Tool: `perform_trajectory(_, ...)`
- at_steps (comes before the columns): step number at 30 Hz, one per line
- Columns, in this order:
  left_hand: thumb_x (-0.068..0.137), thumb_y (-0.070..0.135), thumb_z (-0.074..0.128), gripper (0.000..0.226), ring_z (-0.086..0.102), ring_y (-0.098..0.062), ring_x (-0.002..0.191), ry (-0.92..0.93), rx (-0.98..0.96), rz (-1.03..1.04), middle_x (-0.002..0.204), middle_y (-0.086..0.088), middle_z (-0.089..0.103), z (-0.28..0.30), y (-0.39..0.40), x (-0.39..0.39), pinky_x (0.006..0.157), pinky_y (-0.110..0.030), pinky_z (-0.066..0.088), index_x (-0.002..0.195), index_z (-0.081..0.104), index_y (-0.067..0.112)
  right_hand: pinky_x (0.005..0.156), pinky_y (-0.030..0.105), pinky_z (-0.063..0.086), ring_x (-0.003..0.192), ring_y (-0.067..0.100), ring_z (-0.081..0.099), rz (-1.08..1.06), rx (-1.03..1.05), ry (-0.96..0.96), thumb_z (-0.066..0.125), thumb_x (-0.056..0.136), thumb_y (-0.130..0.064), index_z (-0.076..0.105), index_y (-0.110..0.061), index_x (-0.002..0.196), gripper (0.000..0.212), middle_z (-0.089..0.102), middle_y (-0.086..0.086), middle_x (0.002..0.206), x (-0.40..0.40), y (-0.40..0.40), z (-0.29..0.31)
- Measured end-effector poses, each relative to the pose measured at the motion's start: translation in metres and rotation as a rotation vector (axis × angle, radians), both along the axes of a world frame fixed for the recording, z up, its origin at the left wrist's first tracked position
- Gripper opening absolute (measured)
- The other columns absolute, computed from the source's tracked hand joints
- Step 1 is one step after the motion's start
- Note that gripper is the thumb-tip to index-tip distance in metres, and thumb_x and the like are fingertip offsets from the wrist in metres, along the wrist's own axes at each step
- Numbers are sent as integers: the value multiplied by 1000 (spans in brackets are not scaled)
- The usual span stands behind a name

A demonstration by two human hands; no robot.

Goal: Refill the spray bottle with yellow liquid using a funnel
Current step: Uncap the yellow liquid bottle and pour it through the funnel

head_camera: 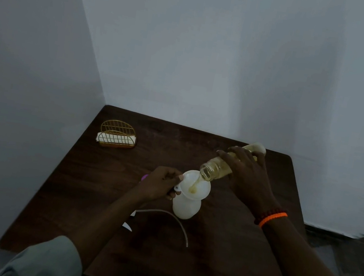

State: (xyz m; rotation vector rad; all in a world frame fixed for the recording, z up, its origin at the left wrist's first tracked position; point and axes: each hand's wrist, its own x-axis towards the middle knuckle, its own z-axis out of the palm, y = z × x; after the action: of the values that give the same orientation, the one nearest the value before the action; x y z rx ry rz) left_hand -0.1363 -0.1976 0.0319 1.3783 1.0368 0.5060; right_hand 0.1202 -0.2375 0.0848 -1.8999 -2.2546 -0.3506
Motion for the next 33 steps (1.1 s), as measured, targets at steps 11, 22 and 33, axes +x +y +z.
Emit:
perform_trajectory(11, 103, 21, 51, 26, 63, -9, 61, -1, 13, -11, 82, -11, 69, -1, 1, 0, 54, -21, 52, 111, 68, 3, 106, 53, 34, 127, 28, 55, -1, -13, 0, 82, 72, -14, 56, -27, 137, 71, 59, 7, 135, -2, 1, 0)
perform_trajectory(22, 103, 22, 52, 24, 65, -11, 63, 1, 19, -8, 80, -6, 71, -3, 1, -1, 57, -23, 53, 108, 70, 6, 104, 53, 36, 125, 27, 56, 7, 10, 17, 81, 74, -14, 57, -27, 136, 67, 59, 6, 133, -2, 3, 0)
perform_trajectory(33, 103, 21, 52, 25, 64, -13, 63, 7, 17, -5, 78, -7, 70, -3, 2, -1, 56, -23, 53, 106, 70, 3, 106, 52, 34, 127, 27, 54, 4, 6, 15, 79, 77, -15, 56, -27, 137, 65, 57, 6, 134, -2, 4, -2)
